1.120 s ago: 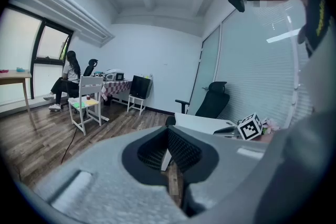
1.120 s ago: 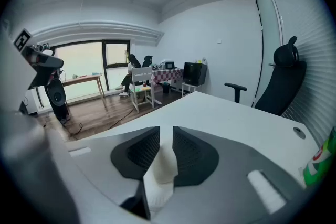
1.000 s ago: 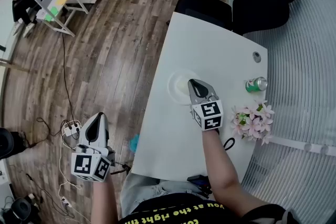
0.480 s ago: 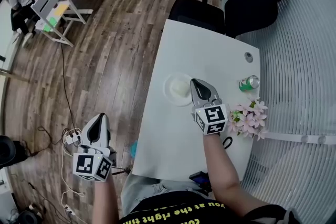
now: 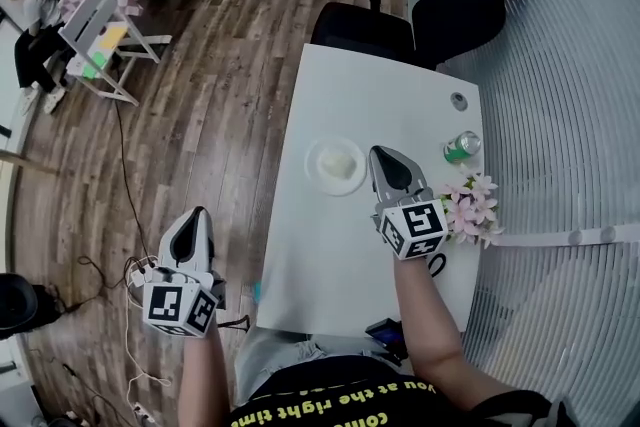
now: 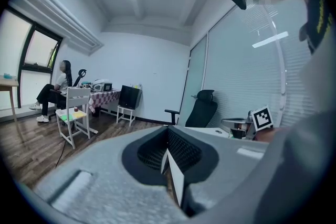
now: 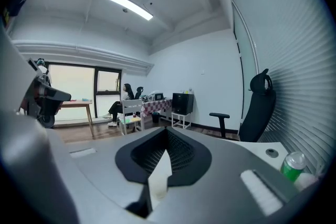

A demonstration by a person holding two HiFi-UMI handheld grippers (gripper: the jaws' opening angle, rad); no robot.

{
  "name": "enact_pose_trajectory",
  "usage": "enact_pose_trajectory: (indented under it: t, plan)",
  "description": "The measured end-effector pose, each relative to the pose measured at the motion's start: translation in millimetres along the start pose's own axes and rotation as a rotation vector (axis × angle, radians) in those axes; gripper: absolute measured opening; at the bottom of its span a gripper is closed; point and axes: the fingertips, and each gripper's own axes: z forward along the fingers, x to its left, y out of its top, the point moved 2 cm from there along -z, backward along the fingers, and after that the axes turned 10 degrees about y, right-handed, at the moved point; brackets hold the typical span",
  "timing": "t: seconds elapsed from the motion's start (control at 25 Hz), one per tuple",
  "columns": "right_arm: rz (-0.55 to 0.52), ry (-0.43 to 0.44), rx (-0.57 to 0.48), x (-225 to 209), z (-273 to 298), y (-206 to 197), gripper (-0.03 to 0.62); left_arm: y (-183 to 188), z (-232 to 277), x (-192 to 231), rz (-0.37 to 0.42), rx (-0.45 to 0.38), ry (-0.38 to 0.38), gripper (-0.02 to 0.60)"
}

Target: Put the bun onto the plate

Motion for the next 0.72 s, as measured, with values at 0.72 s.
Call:
enact_pose_trajectory:
  t: [0.72]
  plan:
    - [0.004, -0.165, -0.131, -5, -122, 61, 0.006, 33, -17, -39, 0.043, -0.081, -0.120, 0.000]
